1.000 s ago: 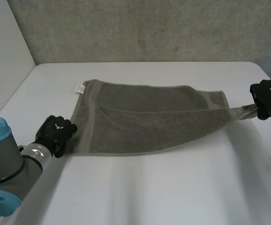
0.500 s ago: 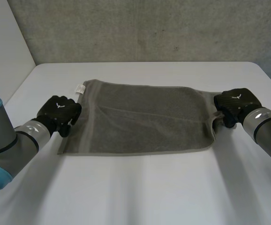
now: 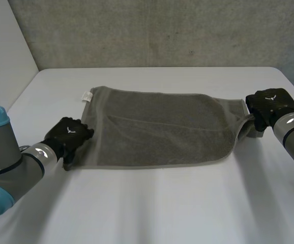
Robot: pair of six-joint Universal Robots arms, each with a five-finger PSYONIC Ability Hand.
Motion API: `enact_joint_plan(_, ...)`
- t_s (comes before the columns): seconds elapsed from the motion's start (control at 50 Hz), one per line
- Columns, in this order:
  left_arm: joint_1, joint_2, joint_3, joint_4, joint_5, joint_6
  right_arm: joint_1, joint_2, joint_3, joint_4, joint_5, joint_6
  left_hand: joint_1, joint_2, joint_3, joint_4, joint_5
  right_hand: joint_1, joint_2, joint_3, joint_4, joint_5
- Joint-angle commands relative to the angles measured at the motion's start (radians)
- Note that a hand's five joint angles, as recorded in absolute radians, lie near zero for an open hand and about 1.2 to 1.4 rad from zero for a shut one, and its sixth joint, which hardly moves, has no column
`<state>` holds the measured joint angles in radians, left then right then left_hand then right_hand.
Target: Fold the towel.
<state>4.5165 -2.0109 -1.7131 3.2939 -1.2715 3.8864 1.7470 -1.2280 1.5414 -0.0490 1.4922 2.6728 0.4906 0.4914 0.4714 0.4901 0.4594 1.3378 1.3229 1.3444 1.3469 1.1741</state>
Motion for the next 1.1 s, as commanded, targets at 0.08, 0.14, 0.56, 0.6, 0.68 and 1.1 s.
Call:
enact_joint_plan(0.08,0.001,-0.049,0.016,0.007,0.0,0.001,-0.015,0.001,-0.003,0.0,0.023,0.001,-0.083,-0.084,-0.064,-0.083,-0.227,0.058,0.073,0.052,0.049,0.048)
enact_joint_plan(0.14,0.001,-0.065,0.016,0.009,0.0,0.001,-0.012,0.005,-0.001,0.0,0.023,0.001,-0.077,-0.078,-0.058,-0.077,-0.221,0.058,0.073,0.052,0.049,0.048)
enact_joint_plan(0.56,0.0,-0.138,0.069,0.015,-0.003,-0.002,-0.012,0.012,0.003,-0.002,0.022,0.001,0.028,0.027,0.047,0.029,-0.115,0.058,0.073,0.052,0.049,0.048)
enact_joint_plan(0.6,0.0,-0.138,0.072,0.016,-0.005,-0.002,-0.012,0.012,0.003,-0.002,0.022,0.001,0.034,0.033,0.053,0.035,-0.109,0.058,0.073,0.052,0.049,0.048)
enact_joint_plan(0.68,0.0,-0.137,0.075,0.033,-0.006,-0.013,-0.012,0.016,0.003,-0.002,0.022,-0.001,0.043,0.042,0.062,0.043,-0.1,0.058,0.073,0.052,0.049,0.048)
enact_joint_plan(1.1,0.0,-0.158,0.121,0.038,-0.008,-0.033,-0.011,0.018,0.009,-0.003,0.019,-0.002,0.069,0.069,0.089,0.07,-0.074,0.058,0.073,0.052,0.049,0.048)
